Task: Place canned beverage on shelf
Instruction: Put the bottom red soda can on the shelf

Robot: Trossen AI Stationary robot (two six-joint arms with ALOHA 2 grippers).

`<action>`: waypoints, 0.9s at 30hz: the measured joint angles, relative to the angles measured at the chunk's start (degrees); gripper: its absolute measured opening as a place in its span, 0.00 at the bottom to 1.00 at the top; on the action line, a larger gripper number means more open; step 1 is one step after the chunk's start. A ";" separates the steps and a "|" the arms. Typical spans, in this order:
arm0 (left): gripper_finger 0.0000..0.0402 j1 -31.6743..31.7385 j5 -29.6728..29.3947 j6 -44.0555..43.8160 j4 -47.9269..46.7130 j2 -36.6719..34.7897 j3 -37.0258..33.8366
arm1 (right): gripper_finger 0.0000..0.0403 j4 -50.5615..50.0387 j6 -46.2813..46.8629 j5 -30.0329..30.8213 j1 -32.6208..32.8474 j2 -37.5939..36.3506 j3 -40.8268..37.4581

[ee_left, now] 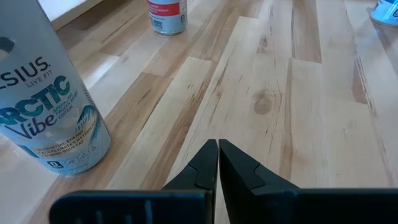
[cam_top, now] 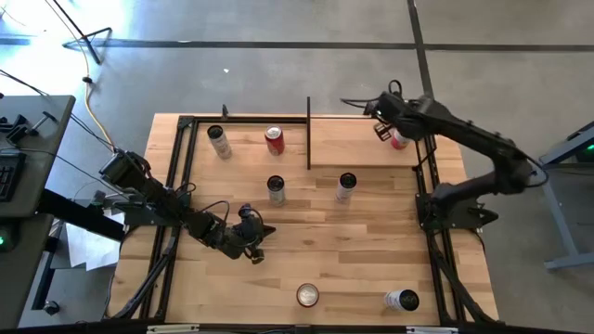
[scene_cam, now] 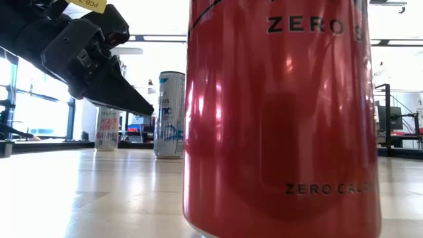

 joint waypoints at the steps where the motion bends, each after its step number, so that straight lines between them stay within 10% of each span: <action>1: 0.02 0.19 0.86 0.10 0.00 -0.02 0.00 | 0.00 0.30 0.43 0.08 2.02 -1.69 0.00; 7: 0.02 2.31 8.44 0.96 0.02 -0.02 0.00 | 0.00 -1.00 7.50 4.82 16.85 -7.56 0.00; 27: 0.00 -2.29 0.58 12.02 7.85 -0.01 0.00 | 0.00 -4.17 31.90 22.66 60.43 1.82 0.00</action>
